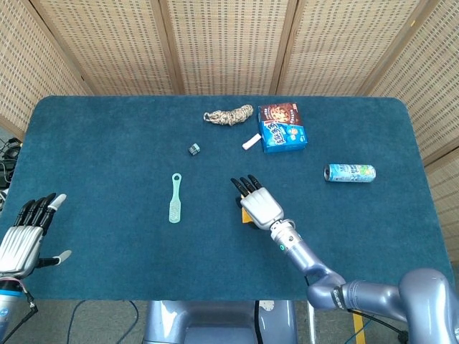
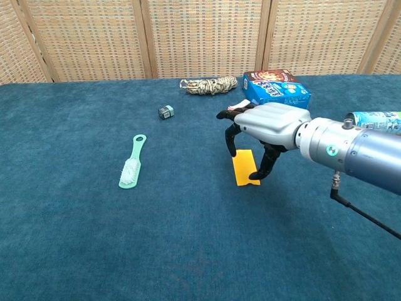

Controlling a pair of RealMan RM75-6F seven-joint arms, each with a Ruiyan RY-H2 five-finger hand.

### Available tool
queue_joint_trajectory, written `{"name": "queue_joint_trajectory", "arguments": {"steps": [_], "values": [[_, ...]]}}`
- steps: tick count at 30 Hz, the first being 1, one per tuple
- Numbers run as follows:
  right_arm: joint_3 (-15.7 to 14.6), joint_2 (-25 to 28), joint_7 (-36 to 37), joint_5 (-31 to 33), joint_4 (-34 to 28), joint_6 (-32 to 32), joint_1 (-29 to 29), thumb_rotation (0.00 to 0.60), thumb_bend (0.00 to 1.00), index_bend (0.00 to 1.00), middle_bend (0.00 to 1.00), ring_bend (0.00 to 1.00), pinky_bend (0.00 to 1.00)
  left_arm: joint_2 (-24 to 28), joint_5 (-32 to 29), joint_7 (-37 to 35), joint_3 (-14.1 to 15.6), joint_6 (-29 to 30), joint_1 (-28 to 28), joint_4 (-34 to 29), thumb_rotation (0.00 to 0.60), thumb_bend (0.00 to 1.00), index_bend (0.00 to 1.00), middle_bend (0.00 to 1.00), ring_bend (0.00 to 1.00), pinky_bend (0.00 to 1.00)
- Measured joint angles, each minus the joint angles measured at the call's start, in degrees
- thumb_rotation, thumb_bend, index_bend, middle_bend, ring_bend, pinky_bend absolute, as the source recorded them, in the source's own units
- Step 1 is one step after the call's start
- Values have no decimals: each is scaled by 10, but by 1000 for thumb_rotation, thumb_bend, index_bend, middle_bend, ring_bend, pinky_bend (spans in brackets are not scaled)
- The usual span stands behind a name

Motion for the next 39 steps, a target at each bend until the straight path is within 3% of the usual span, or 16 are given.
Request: {"name": "queue_joint_trajectory", "arguments": {"steps": [30, 39], "values": [[15, -77, -19, 13, 107, -21, 5, 600, 362, 474, 3, 0, 0, 2, 4, -6, 1, 3, 0, -1, 600, 0, 0, 0, 0, 0], [28, -74, -23, 15, 112, -17, 4, 600, 379, 468, 2, 0, 0, 4, 6, -9, 1, 4, 1, -2, 600, 0, 0, 0, 0, 0]]}}
